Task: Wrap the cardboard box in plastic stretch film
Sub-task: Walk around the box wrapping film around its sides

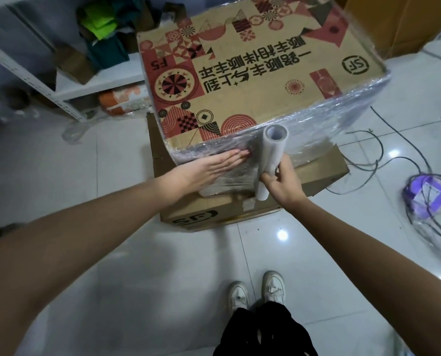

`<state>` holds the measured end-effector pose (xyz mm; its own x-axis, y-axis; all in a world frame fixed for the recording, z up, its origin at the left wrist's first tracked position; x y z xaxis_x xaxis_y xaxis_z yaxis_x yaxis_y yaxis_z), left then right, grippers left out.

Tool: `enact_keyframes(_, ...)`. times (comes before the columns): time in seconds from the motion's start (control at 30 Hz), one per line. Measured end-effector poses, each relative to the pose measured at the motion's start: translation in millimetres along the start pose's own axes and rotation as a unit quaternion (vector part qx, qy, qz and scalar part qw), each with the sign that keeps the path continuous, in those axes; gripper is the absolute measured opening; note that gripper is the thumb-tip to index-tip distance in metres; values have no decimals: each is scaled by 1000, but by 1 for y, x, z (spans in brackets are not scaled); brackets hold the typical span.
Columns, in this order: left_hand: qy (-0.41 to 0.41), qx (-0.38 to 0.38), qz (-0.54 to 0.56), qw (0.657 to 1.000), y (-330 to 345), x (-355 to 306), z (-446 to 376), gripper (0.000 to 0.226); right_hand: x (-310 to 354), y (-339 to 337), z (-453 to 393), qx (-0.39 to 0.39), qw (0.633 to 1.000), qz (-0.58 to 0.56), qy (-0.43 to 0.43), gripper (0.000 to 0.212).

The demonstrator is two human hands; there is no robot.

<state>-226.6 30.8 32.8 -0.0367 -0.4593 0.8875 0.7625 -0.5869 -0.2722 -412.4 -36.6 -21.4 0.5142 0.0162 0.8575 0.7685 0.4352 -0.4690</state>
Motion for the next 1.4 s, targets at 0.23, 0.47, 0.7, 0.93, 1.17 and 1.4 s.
enact_keyframes(0.23, -12, -35, 105, 994, -14, 0, -5, 67, 4, 3, 3, -30, 998, 59, 9, 43)
enact_keyframes(0.47, -84, -35, 142, 986, 0, 30, 2, 67, 8, -3, 2, -18, 999, 43, -8, 50)
enact_keyframes(0.7, -142, -74, 264, 951, -10, 47, 1, 72, 9, -5, -2, 1, 999, 34, -25, 55)
enact_keyframes(0.93, 26, -87, 180, 979, -33, -20, -17, 56, -4, -1, 2, -60, 998, 6, -35, 53)
enact_keyframes(1.17, 79, 76, 95, 989, 7, -55, -25, 73, -12, -3, -2, -110, 991, -33, -61, 47)
enact_keyframes(1.4, 66, 51, 114, 990, -4, -72, -38, 58, -8, -6, -1, -134, 987, -35, -75, 45)
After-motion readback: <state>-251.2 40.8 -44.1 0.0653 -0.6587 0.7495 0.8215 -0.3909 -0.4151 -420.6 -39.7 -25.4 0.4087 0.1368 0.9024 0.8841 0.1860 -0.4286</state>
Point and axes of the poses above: each hand's wrist, its own z-axis away from the middle knuckle, its own y-axis out of the palm, x = y × z, the point moved 3 cm from there along -z, towards the middle knuckle, and after that the axes turned 2 degrees about -x, right-handed, at the moved point
